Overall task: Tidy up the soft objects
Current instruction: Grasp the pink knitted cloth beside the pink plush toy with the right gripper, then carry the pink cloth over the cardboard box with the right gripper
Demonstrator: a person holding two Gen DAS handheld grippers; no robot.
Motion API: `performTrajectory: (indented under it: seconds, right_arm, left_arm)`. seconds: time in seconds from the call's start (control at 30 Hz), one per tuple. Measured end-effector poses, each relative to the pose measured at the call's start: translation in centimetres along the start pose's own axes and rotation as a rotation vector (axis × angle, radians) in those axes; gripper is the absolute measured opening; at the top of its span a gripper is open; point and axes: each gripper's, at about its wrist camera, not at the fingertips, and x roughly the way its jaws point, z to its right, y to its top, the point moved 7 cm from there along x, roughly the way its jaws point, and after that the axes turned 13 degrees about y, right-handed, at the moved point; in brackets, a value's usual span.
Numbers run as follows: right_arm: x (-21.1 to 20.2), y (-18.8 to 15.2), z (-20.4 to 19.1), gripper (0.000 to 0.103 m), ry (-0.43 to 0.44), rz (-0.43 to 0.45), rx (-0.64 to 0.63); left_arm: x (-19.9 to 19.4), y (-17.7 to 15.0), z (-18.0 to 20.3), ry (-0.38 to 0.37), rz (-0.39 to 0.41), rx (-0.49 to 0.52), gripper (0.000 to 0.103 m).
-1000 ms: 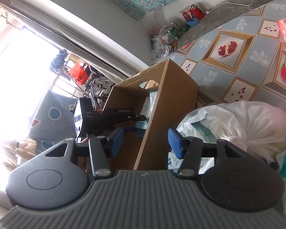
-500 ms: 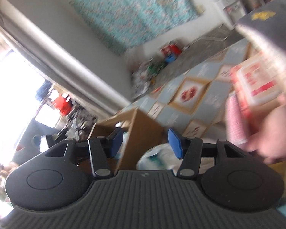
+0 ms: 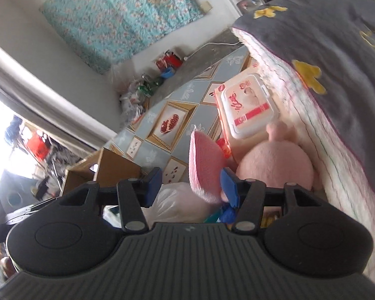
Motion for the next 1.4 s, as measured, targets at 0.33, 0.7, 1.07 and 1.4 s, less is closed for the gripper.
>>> performTrajectory:
  seconds: [0.33,0.7,1.07,1.4]
  right_arm:
    - [5.2,1.6,3.0,0.022,0.027,-0.087,0.038]
    - [-0.8,-0.3,1.8,0.021,0.433,0.005,0.278]
    - [-2.9,-0.4,-6.7,0.021,0.557,-0.044,0.148]
    - [5.9,-2.8,-20.5,0.021,0.653,-0.322,-0.011]
  left_arm:
    - [3.6,-1.6,2.9,-0.058,-0.106,-0.015,0.050]
    - [1.7,-1.6,7.0,-0.323,-0.105,-0.015,0.071]
    - [-3.7,-2.6,2.1,-0.348,-0.043,-0.124,0.081]
    - [-9.5,-7.4,-9.5,-0.081,0.079,-0.363,0.081]
